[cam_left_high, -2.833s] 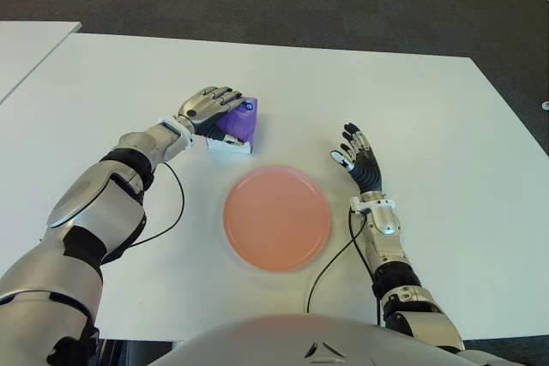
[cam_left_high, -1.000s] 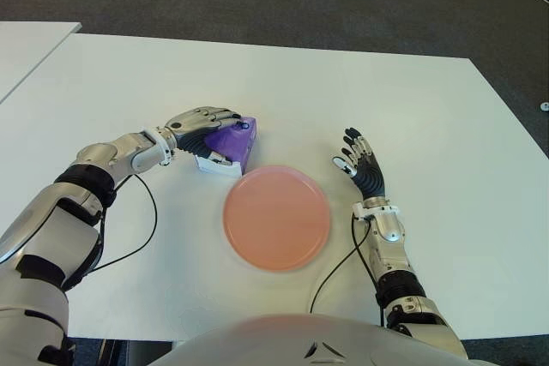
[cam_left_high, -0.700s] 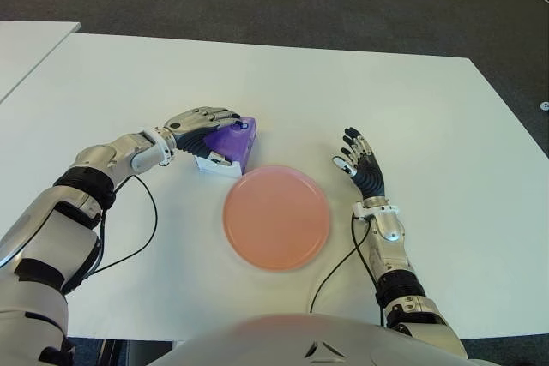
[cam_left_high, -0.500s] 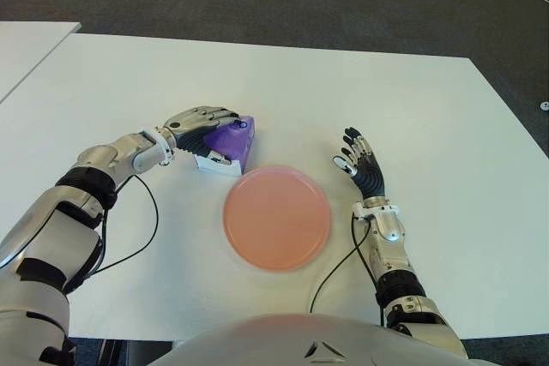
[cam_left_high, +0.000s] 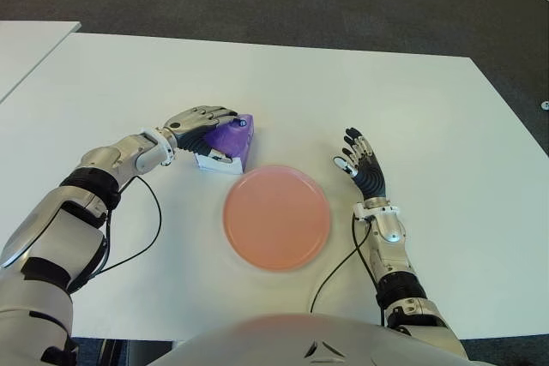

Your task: Put the tissue paper into the plate.

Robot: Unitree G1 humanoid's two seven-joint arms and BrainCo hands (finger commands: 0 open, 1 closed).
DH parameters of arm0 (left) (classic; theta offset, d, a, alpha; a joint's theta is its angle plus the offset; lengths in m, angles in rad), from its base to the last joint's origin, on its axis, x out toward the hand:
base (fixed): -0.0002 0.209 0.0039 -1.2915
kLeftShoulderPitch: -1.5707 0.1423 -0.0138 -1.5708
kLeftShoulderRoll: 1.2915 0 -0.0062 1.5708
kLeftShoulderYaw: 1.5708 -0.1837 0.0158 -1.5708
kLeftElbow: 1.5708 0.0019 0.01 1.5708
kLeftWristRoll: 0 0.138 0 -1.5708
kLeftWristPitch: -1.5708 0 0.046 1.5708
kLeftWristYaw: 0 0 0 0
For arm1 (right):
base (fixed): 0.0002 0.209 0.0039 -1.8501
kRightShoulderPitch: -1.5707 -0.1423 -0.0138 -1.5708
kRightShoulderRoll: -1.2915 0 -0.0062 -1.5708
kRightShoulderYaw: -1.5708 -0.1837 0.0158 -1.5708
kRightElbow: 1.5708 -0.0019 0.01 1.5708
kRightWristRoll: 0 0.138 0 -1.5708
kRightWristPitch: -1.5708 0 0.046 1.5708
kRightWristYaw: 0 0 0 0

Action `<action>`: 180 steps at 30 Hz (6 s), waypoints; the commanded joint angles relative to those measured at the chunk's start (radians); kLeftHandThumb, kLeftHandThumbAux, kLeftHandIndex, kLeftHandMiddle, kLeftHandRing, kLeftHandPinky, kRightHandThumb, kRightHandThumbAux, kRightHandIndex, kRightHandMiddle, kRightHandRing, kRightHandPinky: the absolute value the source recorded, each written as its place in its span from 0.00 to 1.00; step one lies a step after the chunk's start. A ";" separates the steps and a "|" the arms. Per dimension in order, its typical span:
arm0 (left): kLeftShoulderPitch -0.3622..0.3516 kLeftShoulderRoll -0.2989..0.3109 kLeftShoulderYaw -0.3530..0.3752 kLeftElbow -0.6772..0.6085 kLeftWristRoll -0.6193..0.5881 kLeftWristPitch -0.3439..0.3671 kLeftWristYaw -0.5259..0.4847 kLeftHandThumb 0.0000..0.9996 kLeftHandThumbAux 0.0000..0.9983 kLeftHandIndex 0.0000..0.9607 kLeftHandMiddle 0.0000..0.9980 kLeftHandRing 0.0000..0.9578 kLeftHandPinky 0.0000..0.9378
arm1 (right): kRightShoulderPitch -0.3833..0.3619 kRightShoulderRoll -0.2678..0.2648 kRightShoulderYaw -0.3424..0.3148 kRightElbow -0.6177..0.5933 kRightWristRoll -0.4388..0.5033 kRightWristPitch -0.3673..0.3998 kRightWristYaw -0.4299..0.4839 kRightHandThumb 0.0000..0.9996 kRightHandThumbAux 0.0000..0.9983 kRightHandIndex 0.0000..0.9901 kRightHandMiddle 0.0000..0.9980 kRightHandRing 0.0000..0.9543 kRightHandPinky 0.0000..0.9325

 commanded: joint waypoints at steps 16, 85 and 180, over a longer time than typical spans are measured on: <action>0.027 -0.001 -0.021 0.019 0.039 -0.002 -0.025 0.08 0.34 0.00 0.00 0.00 0.00 | 0.163 0.021 0.010 -0.026 -0.029 0.116 -0.047 0.01 0.56 0.00 0.00 0.00 0.00; 0.014 0.099 -0.246 -0.136 0.428 0.039 0.201 0.17 0.22 0.00 0.00 0.00 0.00 | 0.247 0.041 0.016 -0.205 0.001 0.231 -0.014 0.00 0.56 0.00 0.01 0.00 0.00; 0.010 -0.081 -0.487 0.159 0.492 0.301 0.443 0.19 0.28 0.00 0.00 0.00 0.00 | 0.345 0.000 0.023 -0.399 0.000 0.297 0.019 0.00 0.56 0.00 0.00 0.00 0.00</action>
